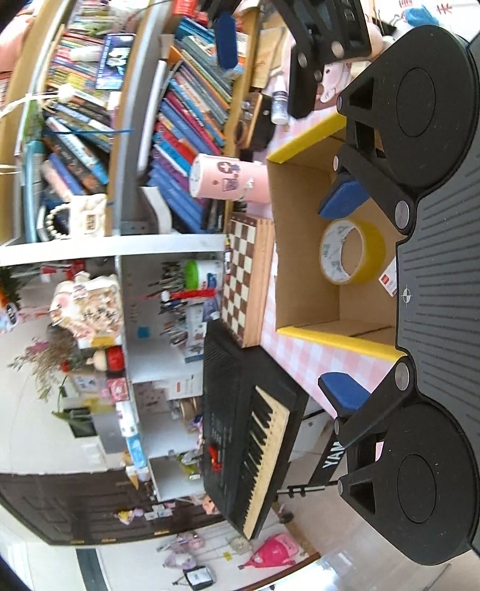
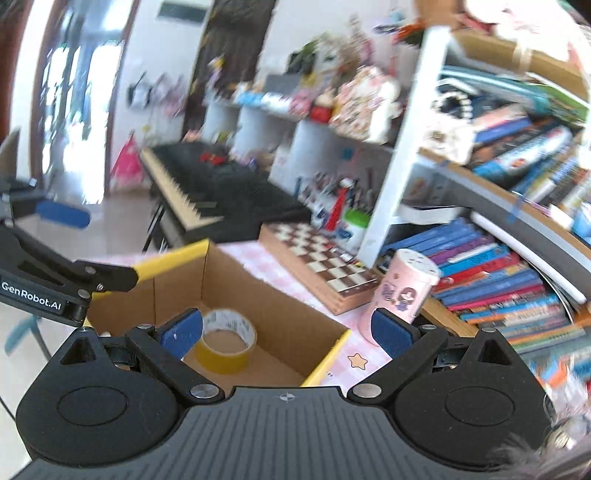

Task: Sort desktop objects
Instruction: 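Withdraw both open tools up and away from the cardboard box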

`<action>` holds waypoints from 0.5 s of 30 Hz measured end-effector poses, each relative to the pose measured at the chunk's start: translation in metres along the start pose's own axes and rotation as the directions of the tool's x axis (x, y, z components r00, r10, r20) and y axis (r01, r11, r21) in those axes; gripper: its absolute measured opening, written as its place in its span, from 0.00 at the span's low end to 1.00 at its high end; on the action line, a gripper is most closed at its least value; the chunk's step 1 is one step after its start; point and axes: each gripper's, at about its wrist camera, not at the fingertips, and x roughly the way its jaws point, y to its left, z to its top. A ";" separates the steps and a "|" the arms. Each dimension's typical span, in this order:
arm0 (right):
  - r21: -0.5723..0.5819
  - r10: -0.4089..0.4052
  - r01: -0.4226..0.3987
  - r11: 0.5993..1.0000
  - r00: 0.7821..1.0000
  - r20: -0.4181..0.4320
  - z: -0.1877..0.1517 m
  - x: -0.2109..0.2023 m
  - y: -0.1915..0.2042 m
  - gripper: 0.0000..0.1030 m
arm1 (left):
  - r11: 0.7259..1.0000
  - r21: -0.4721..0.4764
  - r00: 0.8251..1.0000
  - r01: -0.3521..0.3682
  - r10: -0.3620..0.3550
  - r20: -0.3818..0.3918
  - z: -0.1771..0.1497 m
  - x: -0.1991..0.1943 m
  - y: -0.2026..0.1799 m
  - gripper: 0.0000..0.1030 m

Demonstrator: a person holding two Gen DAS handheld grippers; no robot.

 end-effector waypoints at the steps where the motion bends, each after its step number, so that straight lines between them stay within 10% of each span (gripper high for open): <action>1: 0.023 -0.013 0.013 1.000 1.000 0.013 -0.001 -0.008 0.000 0.96 | 1.000 -0.007 1.000 -0.001 0.001 0.006 -0.001 -0.005 0.001 0.90; 15: 0.285 -0.266 0.241 0.928 0.963 0.051 -0.043 -0.096 0.028 0.96 | 0.997 -0.079 0.999 0.005 -0.001 0.050 -0.039 -0.072 0.007 0.91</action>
